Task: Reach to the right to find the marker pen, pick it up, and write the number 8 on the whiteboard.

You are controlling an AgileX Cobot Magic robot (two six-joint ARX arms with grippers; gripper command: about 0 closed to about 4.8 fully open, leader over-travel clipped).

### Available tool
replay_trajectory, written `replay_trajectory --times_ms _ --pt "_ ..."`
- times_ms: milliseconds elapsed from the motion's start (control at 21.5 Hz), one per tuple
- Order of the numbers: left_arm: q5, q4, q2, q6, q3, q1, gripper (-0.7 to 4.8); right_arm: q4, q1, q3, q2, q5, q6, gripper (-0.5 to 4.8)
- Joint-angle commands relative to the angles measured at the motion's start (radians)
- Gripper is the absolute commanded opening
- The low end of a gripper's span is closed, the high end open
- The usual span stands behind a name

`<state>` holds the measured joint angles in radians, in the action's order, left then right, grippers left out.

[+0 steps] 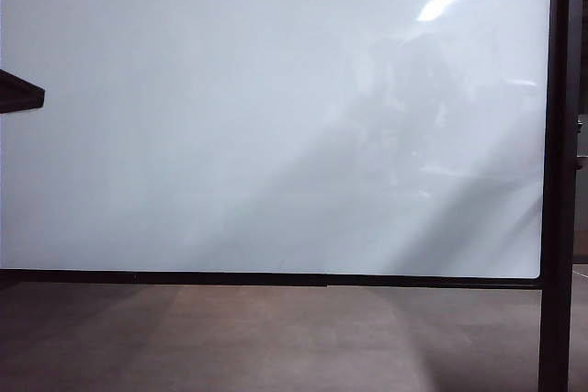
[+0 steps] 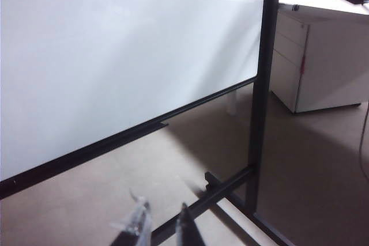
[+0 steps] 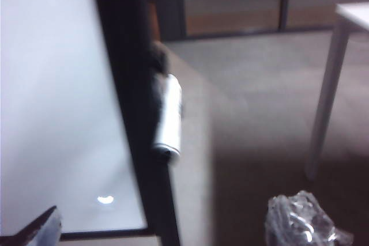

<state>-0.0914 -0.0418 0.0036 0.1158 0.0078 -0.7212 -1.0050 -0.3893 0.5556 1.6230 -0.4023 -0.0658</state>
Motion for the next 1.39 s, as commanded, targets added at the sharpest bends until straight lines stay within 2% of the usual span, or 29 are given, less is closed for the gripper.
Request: replay_trajectory --times_ms 46,465,836,929,1162,1301,1394 --pt "0.001 0.002 0.0 0.001 0.0 0.003 0.66 -0.087 0.007 0.092 0.127 -0.05 0.024 4.54" --pt "0.005 -0.003 0.0 0.001 0.001 0.003 0.66 -0.128 0.033 0.341 0.375 -0.075 -0.006 4.53" --pt "0.006 -0.003 0.0 0.001 0.001 0.003 0.66 -0.126 0.061 0.396 0.444 -0.069 -0.013 4.48" --pt "0.005 -0.003 0.0 0.001 0.001 0.003 0.66 -0.129 0.067 0.396 0.457 -0.064 -0.013 4.18" --pt "0.005 -0.003 0.0 0.001 0.001 0.003 0.66 -0.129 0.075 0.415 0.481 -0.064 -0.017 4.15" --pt "0.005 -0.003 0.0 0.001 0.001 0.003 0.66 -0.127 0.085 0.432 0.481 -0.064 -0.017 3.19" --pt "0.005 -0.003 0.0 0.001 0.0 0.003 0.66 -0.124 0.087 0.438 0.481 -0.064 -0.017 3.01"
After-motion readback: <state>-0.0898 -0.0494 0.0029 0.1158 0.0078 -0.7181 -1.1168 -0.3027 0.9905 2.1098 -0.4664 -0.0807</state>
